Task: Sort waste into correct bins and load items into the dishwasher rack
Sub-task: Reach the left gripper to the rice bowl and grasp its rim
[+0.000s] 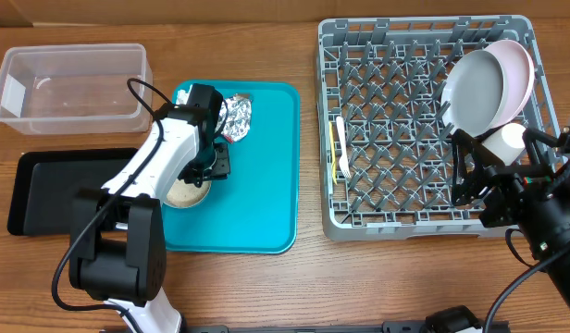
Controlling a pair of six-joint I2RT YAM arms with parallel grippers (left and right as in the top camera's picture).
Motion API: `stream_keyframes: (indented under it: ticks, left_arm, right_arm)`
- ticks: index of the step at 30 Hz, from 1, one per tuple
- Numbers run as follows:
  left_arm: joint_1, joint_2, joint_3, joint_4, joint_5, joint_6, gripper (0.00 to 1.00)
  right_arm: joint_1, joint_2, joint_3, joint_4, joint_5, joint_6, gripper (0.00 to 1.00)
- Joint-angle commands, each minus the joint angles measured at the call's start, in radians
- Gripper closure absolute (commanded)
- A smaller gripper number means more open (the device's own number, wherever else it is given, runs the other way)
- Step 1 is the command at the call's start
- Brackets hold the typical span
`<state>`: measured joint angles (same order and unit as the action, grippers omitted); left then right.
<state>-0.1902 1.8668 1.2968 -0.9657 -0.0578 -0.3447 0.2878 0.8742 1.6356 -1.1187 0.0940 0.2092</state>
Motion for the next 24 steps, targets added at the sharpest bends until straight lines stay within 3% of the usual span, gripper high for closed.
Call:
stream_keyframes:
  ticks: [1,16,21,24]
  left_arm:
    - [-0.008,0.011,-0.006,0.007,-0.020,0.000,0.66]
    - [-0.008,0.011,-0.042,0.023,-0.020,0.009,0.67]
    - [-0.008,0.011,-0.043,0.034,-0.019,0.019,0.95]
    - [-0.008,0.011,-0.043,0.033,-0.011,0.019,0.96]
  right_arm:
    - [-0.005,-0.006,0.001,0.005,0.010,-0.001,0.00]
    - [-0.005,-0.006,0.001,0.005,0.010,-0.001,0.00]
    - [-0.005,-0.006,0.001,0.005,0.010,-0.001,0.00]
    - [-0.005,-0.006,0.001,0.005,0.010,-0.001,0.00]
